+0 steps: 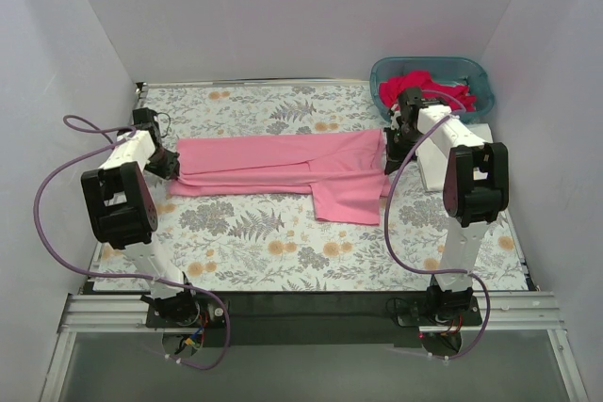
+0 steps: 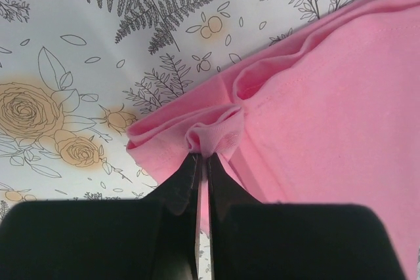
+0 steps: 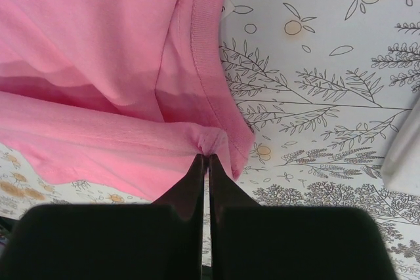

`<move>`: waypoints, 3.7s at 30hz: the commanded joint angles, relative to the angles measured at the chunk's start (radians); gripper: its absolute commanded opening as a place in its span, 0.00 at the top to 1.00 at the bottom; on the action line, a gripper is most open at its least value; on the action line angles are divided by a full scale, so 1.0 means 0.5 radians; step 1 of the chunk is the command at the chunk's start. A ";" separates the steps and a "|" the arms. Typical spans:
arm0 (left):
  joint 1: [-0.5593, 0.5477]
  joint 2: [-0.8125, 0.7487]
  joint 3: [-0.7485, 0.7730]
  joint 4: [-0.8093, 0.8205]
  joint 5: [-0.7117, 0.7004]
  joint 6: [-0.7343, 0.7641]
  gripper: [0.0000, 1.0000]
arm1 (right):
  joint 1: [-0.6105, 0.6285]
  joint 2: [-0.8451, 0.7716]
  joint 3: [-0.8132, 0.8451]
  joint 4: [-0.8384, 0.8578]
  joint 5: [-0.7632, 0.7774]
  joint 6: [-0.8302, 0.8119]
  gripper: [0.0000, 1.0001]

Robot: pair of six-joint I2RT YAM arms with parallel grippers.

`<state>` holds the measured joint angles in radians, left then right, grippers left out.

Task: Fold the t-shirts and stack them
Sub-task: Fold the tshirt

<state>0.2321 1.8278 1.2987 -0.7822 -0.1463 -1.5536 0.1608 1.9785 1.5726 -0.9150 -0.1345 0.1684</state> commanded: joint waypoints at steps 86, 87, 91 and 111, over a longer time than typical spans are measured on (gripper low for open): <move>-0.384 -0.625 -0.493 0.196 -0.030 0.318 0.26 | 0.743 -0.175 0.195 0.692 0.861 -0.312 0.99; -0.381 -0.621 -0.493 0.196 -0.023 0.324 0.26 | 0.737 -0.135 0.253 0.701 0.858 -0.321 0.99; -0.381 -0.621 -0.484 0.190 -0.014 0.331 0.26 | 0.694 0.062 0.493 0.741 0.800 -0.318 0.99; -0.381 -0.575 -0.524 0.196 0.038 0.312 0.27 | 0.461 0.409 0.634 0.882 0.465 0.096 0.99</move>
<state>0.0437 1.5356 1.0531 -0.6952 -0.1379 -1.4021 0.4065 2.1635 1.8809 -0.5266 0.1307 0.1593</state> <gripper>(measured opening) 0.730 0.012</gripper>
